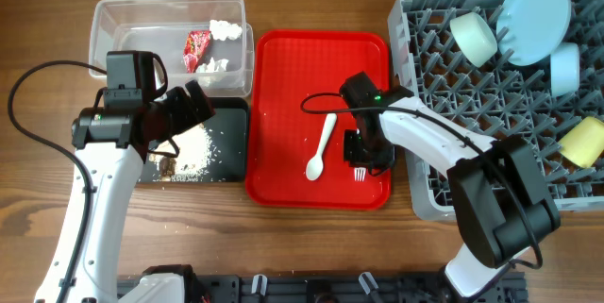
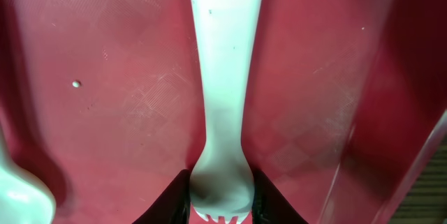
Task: Sort waste into correct bins and load items into the dishwasher rack
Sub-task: 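Close the right gripper on the white fork handle and lift it, then carry the fork with the right gripper and drop it into the rack, then reach the right gripper to the white spoon and grasp it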
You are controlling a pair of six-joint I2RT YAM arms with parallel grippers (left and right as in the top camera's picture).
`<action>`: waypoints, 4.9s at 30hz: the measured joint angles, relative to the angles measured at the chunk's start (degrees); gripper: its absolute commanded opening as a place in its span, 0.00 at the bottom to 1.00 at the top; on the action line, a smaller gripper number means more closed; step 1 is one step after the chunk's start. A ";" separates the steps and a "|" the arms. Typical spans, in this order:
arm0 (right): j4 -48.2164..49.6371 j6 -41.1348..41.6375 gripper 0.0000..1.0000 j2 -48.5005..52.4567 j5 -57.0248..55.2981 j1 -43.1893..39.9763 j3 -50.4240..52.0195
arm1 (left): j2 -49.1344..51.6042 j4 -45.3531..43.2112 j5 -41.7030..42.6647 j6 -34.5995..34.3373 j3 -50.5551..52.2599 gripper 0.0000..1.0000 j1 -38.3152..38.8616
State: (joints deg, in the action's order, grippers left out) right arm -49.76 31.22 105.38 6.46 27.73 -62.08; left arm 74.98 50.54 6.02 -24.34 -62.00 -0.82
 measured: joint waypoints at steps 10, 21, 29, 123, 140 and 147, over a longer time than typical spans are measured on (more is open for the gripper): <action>-8.72 -13.97 0.08 -11.06 -0.76 -4.81 -10.91 | 0.00 0.00 0.00 0.00 0.00 1.00 0.00; -18.82 -24.74 0.08 -18.08 -4.76 -19.74 -15.61 | 0.00 0.02 0.00 0.00 0.00 1.00 0.00; -18.71 -26.60 0.09 -18.08 -5.92 -23.17 -7.34 | 0.00 0.00 0.00 0.00 0.00 1.00 0.00; 0.68 -6.01 0.54 3.89 -3.04 -0.07 -13.03 | 0.00 0.02 0.00 0.00 0.00 1.00 0.00; 2.71 -8.00 0.43 8.79 -3.30 -0.07 -13.05 | 0.00 0.02 0.00 0.00 0.00 1.00 0.00; 2.69 -8.59 0.25 8.85 -3.96 -0.07 -13.07 | 0.00 0.00 0.00 0.00 0.00 1.00 0.00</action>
State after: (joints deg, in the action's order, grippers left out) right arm -47.07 22.63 114.24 2.50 27.66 -75.16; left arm 74.98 50.54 6.02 -24.34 -62.00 -0.82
